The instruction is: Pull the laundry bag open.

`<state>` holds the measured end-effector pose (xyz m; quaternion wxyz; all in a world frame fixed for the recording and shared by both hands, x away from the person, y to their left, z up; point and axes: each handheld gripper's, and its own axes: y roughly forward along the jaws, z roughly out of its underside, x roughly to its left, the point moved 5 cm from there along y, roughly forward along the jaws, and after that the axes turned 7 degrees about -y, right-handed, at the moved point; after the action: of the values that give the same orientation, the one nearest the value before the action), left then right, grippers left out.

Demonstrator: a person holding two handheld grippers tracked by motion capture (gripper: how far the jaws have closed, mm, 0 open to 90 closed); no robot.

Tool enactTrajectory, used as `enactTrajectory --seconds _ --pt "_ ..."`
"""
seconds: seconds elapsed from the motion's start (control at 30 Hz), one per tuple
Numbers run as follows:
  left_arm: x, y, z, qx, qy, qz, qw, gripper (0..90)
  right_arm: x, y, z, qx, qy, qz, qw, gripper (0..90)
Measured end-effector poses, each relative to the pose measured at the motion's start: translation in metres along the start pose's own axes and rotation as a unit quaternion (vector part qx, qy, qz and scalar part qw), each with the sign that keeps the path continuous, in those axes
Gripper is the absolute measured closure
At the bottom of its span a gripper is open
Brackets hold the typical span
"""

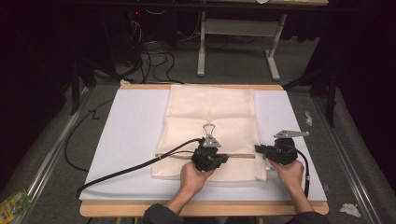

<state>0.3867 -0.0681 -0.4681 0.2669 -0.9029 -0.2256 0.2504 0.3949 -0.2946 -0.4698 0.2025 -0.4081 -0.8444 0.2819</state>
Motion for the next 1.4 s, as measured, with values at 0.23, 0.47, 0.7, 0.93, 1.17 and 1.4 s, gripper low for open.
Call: enactTrajectory --seconds 0.23,0.47,0.7,0.93,1.17,1.4 --pt "0.001 -0.003 0.001 -0.005 -0.003 0.002 1.0000 87.0 0.000 0.001 -0.001 -0.001 0.001 -0.003 1.0000 88.0" --pt "0.005 -0.008 0.002 -0.009 -0.006 -0.001 0.9999 87.1 0.000 0.002 -0.001 0.002 0.002 0.001 1.0000 88.0" --pt "0.007 -0.011 0.003 -0.012 -0.008 -0.002 0.9999 87.1 -0.002 0.004 -0.002 0.004 0.000 0.006 1.0000 88.1" --pt "0.012 -0.014 0.005 -0.012 -0.015 -0.007 0.9998 87.1 -0.005 0.007 -0.002 0.006 0.007 0.010 0.9999 88.0" --pt "0.013 -0.016 0.006 -0.014 -0.015 -0.007 0.9998 87.0 -0.005 0.009 -0.003 0.008 0.007 0.013 0.9999 88.0" --pt "0.018 -0.021 0.006 -0.020 -0.021 -0.009 0.9995 87.1 -0.007 0.008 -0.003 0.008 0.004 0.018 0.9998 88.0"
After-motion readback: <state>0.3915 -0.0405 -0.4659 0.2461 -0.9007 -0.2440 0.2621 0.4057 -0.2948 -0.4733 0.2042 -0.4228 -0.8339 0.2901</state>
